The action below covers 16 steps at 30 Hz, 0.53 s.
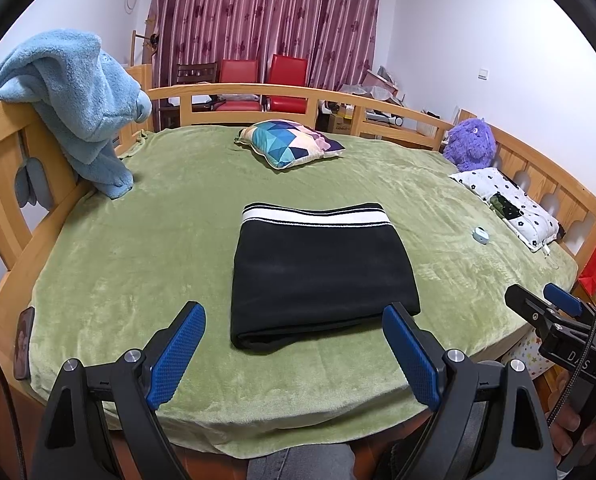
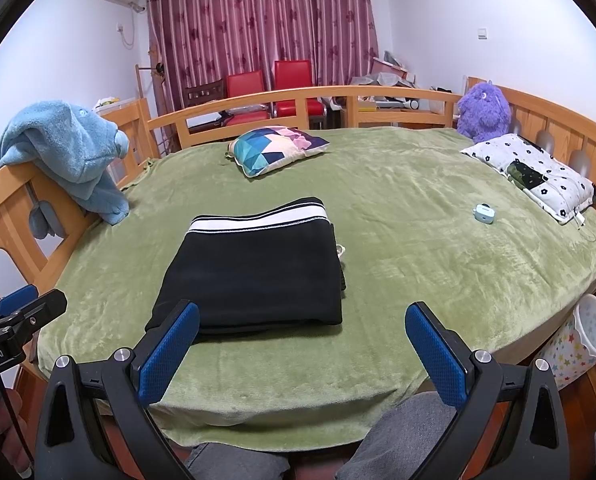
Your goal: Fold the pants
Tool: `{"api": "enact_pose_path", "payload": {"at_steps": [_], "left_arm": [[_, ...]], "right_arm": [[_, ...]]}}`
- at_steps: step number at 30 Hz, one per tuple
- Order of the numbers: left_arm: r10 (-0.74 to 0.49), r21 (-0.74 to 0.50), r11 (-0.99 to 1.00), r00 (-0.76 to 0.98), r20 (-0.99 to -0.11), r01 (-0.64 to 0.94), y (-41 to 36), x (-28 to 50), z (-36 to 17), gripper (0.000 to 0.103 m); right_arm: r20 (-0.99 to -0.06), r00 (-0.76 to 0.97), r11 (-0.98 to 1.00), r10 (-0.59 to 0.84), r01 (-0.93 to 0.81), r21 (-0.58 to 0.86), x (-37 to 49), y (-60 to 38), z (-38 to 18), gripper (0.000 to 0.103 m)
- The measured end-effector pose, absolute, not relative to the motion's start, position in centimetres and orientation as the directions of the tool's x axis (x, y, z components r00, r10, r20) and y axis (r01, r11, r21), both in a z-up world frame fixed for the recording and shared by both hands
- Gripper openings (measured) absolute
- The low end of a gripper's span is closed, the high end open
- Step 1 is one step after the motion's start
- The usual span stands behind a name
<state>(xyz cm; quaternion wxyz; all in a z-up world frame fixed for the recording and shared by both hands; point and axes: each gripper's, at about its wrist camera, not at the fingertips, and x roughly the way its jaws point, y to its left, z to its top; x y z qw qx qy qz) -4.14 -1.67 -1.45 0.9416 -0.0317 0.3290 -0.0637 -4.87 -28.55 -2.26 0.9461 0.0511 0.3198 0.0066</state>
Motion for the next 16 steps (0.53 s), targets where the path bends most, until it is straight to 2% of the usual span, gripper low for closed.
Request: {"api": "enact_pose_path", "payload": {"at_steps": [16], "left_arm": [[-0.139, -0.105, 0.99, 0.781, -0.609, 0.094, -2.2, -4.57, -0.87, 0.09]], "right_arm": [[-0.603, 0.797, 0.995, 0.039, 0.025, 0.097, -5.01, -28.47, -2.1, 0.101]]}}
